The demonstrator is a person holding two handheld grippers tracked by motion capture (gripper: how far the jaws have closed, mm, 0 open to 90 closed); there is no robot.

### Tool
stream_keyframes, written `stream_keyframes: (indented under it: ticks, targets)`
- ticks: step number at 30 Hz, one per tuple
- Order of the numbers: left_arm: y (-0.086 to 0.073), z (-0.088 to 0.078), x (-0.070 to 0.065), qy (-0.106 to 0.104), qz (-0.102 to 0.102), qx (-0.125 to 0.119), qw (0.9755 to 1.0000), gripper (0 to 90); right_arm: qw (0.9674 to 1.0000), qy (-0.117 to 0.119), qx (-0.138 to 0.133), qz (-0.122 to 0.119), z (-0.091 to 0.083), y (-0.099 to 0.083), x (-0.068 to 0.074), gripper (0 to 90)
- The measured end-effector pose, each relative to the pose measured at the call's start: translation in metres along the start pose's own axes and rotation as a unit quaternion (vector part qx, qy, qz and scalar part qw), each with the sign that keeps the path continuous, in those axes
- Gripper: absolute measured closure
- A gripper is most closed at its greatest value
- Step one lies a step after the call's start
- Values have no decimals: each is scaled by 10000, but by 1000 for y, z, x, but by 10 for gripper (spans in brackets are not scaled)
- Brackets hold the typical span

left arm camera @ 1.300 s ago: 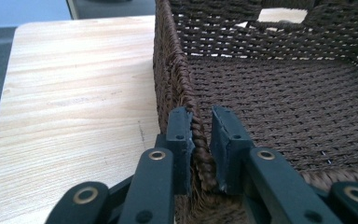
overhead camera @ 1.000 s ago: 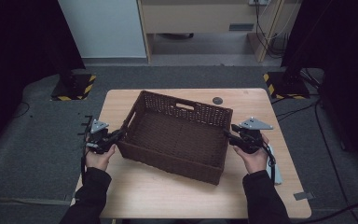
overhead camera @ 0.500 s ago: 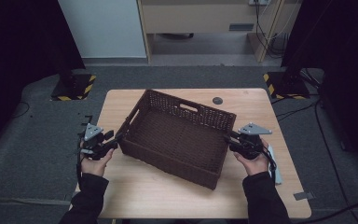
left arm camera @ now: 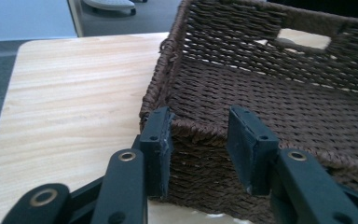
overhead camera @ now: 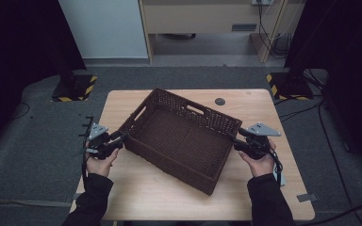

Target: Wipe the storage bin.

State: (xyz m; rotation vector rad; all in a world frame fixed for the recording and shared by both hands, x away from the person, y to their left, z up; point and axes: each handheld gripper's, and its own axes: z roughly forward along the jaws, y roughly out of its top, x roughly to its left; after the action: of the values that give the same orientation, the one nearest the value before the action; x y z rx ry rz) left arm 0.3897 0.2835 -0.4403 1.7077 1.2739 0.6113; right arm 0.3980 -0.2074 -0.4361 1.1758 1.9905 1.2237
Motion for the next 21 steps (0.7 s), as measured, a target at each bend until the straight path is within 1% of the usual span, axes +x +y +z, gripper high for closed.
stream_keyframes:
  ticks: [3, 4, 6, 7, 9, 12, 14, 15, 18, 20, 21]
  targets:
    - [0, 3, 1, 100, 3, 104, 9999, 569, 9999, -46, 108, -27, 6, -3, -2, 503]
    - [-1, 3, 1, 92, -4, 122, 9999, 564, 9999, -45, 161, -16, 7, -5, -2, 503]
    - [-3, 0, -3, -27, 3, 154, 9999, 548, 9999, -4, 113, 53, 8, -7, -3, 505]
    - [-3, 0, -4, -49, 10, 158, 9999, 539, 9999, 17, 149, 82, 7, -6, -3, 513]
    - [-4, -4, -10, -174, 40, 137, 9997, 529, 9998, 21, 186, 118, 6, -7, -2, 515]
    - [-3, -6, -22, -369, 54, 51, 9993, 522, 9997, 11, 164, 203, 4, -9, 0, 515]
    - [-4, -5, -31, -448, 186, 69, 9988, 516, 9996, 45, 206, 195, 1, -10, 1, 513]
    - [-4, -4, -34, -458, 232, 95, 9986, 516, 9995, 49, 209, 230, -1, -10, 2, 512]
    - [-5, 3, -40, -443, 374, 207, 9981, 513, 9995, 96, 229, 204, -4, -11, 2, 509]
    - [-5, 5, -40, -434, 368, 187, 9982, 512, 9995, 163, 238, 148, -5, -8, 1, 521]
    - [-5, 6, -39, -457, 348, 194, 9982, 507, 9996, 156, 217, 97, -6, -7, 0, 516]
